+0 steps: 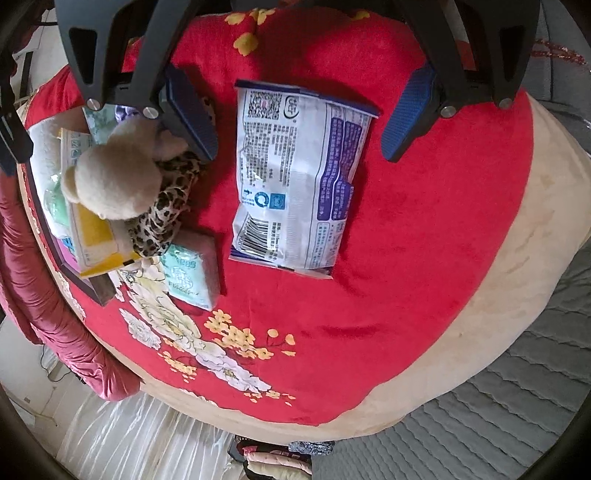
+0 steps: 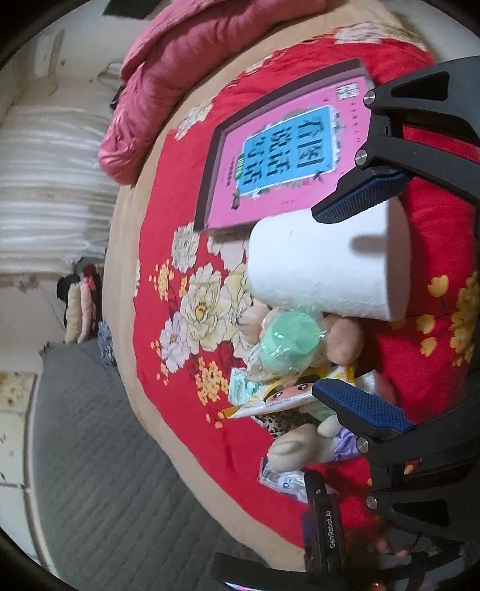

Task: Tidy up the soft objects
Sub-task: 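Grasp the white-and-blue snack bag with the left tool while the right tool grasps the green sponge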

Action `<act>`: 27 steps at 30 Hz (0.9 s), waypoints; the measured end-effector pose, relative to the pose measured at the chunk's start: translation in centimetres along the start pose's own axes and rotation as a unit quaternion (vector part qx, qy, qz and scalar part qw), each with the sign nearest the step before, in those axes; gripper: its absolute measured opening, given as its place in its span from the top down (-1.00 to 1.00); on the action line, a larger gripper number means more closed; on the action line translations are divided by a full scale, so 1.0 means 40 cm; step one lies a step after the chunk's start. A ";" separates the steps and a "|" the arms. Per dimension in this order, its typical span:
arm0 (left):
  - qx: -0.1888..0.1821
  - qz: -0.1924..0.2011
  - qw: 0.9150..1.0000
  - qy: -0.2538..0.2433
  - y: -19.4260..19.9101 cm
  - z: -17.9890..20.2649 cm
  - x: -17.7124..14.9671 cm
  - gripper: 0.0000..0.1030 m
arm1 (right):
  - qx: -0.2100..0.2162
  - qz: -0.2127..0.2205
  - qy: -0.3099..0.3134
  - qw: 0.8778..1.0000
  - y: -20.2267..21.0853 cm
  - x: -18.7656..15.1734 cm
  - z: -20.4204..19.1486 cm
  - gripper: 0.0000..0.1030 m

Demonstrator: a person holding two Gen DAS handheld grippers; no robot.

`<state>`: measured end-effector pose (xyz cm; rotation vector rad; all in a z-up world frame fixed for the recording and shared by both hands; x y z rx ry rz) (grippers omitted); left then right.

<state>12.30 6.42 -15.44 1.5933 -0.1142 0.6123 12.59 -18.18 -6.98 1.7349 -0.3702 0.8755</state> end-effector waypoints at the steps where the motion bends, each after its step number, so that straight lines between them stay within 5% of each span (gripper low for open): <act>1: -0.001 -0.002 1.000 0.001 -0.005 0.001 0.000 -0.74 | 0.000 -0.002 0.009 1.000 -0.009 0.006 -0.004 -0.68; 17: -0.018 -0.017 0.999 0.031 -0.050 -0.014 0.001 -0.74 | -0.030 -0.036 0.145 0.988 -0.137 0.043 -0.033 -0.68; 23: -0.012 -0.013 0.999 0.034 -0.055 -0.018 0.006 -0.58 | -0.030 -0.039 0.166 0.985 -0.172 0.048 -0.050 -0.67; 27: -0.005 -0.009 0.999 0.037 -0.054 -0.025 0.008 -0.37 | -0.026 -0.053 0.176 0.983 -0.195 0.041 -0.057 -0.21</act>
Point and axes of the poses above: each gripper's, at about its wrist camera, not at the fingertips, and y roughly against the way its jaws point, z to its right, x to its top, the point moved 9 cm from there along -y, roughly the way its jaws point, and after that the axes turned 10 degrees about x, right-handed, at the moved point
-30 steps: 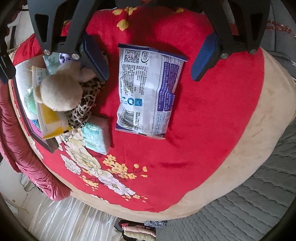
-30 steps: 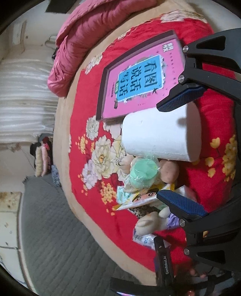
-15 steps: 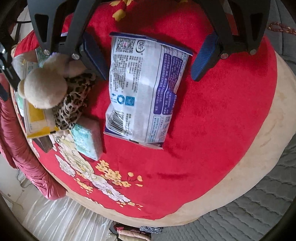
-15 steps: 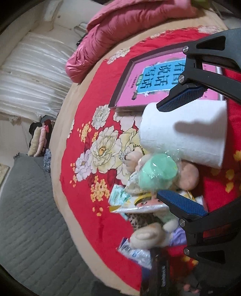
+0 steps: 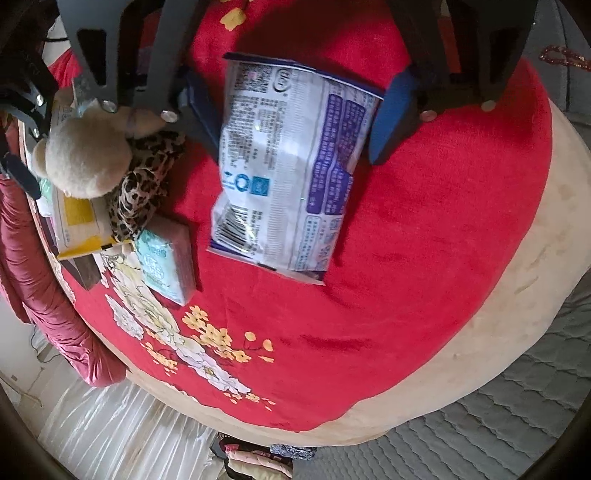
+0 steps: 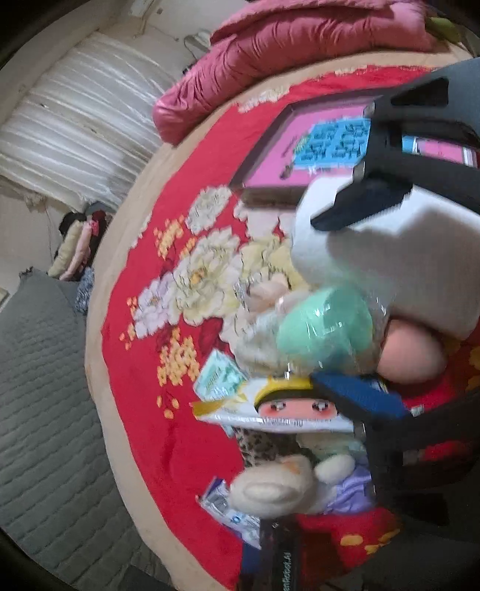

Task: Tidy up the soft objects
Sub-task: 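Grasp the white-and-blue snack bag with the left tool while the right tool grasps the green sponge, then carry the snack bag and green sponge over the pink book tray with both tools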

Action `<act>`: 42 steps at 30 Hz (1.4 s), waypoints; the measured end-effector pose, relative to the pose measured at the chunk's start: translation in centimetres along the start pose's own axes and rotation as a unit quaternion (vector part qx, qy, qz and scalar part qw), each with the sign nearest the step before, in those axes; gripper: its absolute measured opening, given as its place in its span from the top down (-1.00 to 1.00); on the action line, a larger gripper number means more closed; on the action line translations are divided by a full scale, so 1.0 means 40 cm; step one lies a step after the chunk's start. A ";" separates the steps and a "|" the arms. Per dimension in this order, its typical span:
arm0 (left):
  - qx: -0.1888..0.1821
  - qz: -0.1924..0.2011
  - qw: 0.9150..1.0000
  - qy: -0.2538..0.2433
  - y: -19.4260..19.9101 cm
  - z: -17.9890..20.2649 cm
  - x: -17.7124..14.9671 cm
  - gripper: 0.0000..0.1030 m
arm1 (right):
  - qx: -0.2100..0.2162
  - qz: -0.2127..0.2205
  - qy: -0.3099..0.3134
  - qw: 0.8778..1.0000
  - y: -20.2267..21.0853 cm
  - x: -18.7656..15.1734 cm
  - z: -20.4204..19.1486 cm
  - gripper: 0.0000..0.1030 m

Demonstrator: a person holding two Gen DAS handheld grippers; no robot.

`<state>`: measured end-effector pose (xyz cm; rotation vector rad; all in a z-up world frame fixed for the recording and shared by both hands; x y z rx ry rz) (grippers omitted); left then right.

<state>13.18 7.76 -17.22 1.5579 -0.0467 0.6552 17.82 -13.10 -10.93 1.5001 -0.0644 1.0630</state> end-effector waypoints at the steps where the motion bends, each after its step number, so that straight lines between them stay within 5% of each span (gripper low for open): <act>1: -0.001 0.001 1.000 0.000 0.001 -0.002 -0.001 -0.37 | 0.012 -0.001 -0.003 1.000 -0.005 -0.001 -0.005 -0.05; 7: -0.004 0.007 1.000 -0.003 0.009 -0.006 -0.006 -0.25 | 0.031 0.009 -0.009 0.999 -0.004 -0.008 -0.026 0.14; 23: -0.042 0.032 0.999 0.006 0.070 0.003 -0.007 -0.11 | 0.050 0.084 -0.094 0.991 0.109 -0.007 0.029 0.15; 42: -0.065 0.112 0.991 -0.040 0.297 0.120 0.008 -0.09 | 0.044 0.163 -0.147 0.975 0.253 -0.008 0.115 0.15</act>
Point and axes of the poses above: each gripper's, at about its wrist camera, not at the fingertips, and y roughly against the way its jaws point, z to its right, x to its top, the point moved 9 cm from there along -y, roughly the way its jaws point, and after that the axes turned 10 degrees about x, right-handed, at the moved point
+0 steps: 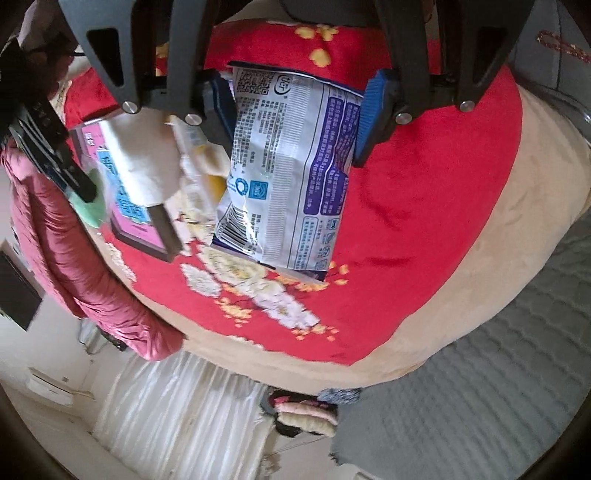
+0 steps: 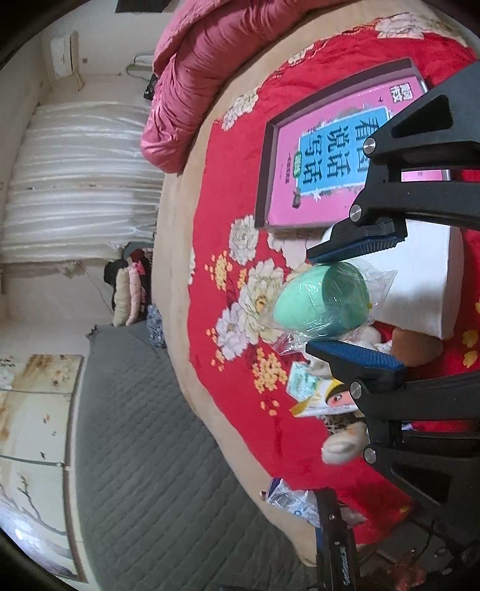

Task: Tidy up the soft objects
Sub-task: 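Carry the snack bag and green sponge over the pink book tray with both tools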

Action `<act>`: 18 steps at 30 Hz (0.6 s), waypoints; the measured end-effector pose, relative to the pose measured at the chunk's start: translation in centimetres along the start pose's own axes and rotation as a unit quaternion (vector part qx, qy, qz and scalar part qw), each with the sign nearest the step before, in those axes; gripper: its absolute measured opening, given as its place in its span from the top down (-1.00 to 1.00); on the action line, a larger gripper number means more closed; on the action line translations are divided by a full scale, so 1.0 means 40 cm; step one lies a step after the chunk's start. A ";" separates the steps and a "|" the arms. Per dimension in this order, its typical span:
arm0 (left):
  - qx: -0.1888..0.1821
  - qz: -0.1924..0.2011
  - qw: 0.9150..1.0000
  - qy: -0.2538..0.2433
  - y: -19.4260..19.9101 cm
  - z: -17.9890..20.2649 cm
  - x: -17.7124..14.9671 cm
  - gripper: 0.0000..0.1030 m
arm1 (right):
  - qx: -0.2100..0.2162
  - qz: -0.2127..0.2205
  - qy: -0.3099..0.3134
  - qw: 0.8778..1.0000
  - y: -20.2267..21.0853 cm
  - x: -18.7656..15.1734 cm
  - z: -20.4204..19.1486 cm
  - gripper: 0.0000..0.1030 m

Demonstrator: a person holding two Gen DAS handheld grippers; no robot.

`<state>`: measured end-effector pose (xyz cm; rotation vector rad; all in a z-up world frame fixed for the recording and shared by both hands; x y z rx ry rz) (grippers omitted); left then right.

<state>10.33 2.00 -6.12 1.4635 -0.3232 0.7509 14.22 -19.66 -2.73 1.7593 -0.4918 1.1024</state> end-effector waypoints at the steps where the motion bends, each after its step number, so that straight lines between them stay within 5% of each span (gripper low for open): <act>1: -0.003 0.001 1.000 -0.005 0.008 0.014 0.000 -0.09 | -0.002 0.004 -0.003 1.000 0.007 0.004 0.007 0.15; 10: -0.032 0.000 0.998 -0.051 0.041 0.173 0.002 -0.09 | -0.038 0.027 -0.037 0.998 0.065 0.012 0.098 0.15; 18: -0.078 -0.014 0.992 -0.100 0.046 0.369 -0.010 -0.09 | -0.124 0.016 -0.109 0.986 0.116 -0.044 0.288 0.15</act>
Point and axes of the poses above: each gripper's, at about its wrist camera, not at the fingertips, and y roughly against the way its jaws point, z to its right, x to its top, the point moved 9 cm from there along -y, roughly the way its jaws point, and after that the axes turned 10 degrees about x, right-handed, at the moved point
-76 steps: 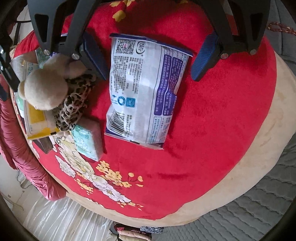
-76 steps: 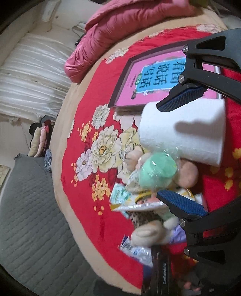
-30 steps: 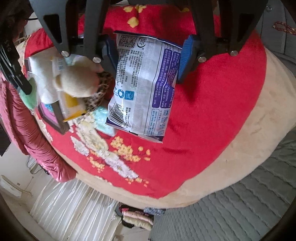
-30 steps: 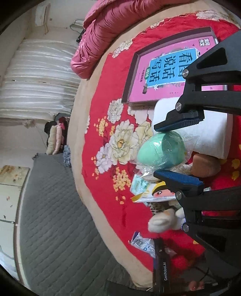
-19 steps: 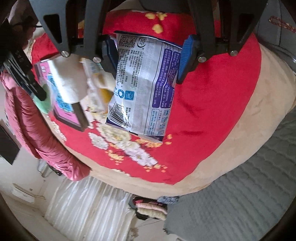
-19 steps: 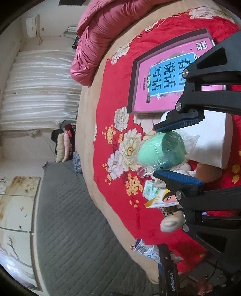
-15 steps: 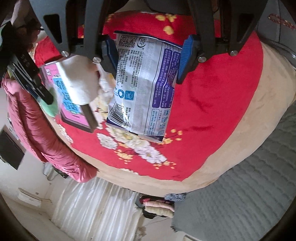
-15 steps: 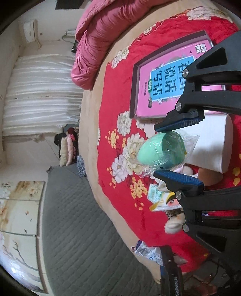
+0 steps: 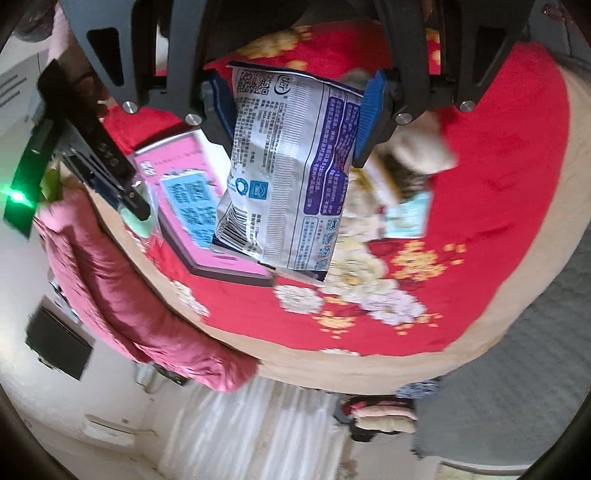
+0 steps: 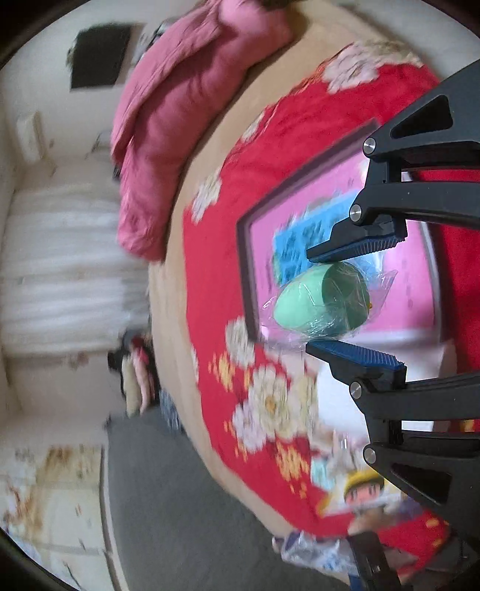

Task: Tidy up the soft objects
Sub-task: 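Carry the snack bag and green sponge over the pink book tray with both tools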

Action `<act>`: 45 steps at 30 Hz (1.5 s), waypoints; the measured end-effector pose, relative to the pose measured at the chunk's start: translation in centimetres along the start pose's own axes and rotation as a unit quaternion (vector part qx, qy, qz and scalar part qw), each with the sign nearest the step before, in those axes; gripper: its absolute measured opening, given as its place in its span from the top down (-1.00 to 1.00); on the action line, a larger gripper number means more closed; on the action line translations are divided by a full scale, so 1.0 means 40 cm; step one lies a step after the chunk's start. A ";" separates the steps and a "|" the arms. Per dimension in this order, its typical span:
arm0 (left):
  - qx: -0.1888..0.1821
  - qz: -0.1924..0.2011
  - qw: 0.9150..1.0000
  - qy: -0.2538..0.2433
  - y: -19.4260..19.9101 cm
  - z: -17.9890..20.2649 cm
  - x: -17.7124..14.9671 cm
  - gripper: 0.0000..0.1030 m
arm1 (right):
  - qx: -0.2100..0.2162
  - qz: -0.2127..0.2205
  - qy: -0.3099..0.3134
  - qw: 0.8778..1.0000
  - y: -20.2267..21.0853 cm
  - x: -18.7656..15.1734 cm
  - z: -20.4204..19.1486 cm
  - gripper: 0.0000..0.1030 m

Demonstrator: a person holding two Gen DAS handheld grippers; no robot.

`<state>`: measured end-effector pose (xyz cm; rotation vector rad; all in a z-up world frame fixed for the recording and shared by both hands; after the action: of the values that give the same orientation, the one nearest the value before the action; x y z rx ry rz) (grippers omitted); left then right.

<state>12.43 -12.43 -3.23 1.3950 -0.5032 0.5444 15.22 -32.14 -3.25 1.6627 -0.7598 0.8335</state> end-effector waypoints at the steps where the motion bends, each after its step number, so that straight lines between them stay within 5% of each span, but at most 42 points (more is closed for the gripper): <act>1: -0.006 0.000 1.000 -0.006 -0.002 0.027 0.004 -0.09 | -0.016 0.000 -0.011 1.000 0.004 -0.004 0.035 0.15; 14: -0.069 -0.037 0.996 -0.035 -0.087 0.265 0.038 -0.09 | -0.087 0.013 -0.074 0.993 0.054 -0.025 0.237 0.15; 33: -0.056 -0.120 0.984 -0.117 -0.324 0.445 -0.037 -0.09 | -0.111 0.011 -0.109 0.988 0.060 -0.049 0.333 0.14; 45: -0.035 -0.115 0.974 -0.191 -0.353 0.476 -0.073 -0.09 | -0.094 -0.002 -0.118 0.989 0.029 -0.060 0.349 0.14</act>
<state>18.83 -32.86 -13.83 1.4724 -0.6515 0.0659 14.99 -45.80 -7.12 1.6081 -0.9673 0.5490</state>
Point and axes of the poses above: each gripper's, at about its wrist camera, not at the fingertips, and y roughly against the way its jaws point, z to its right, x to its top, the point moved 9 cm from there along -y, roughly the way its jaws point, and after that the axes turned 10 degrees about x, right-handed, at the moved point
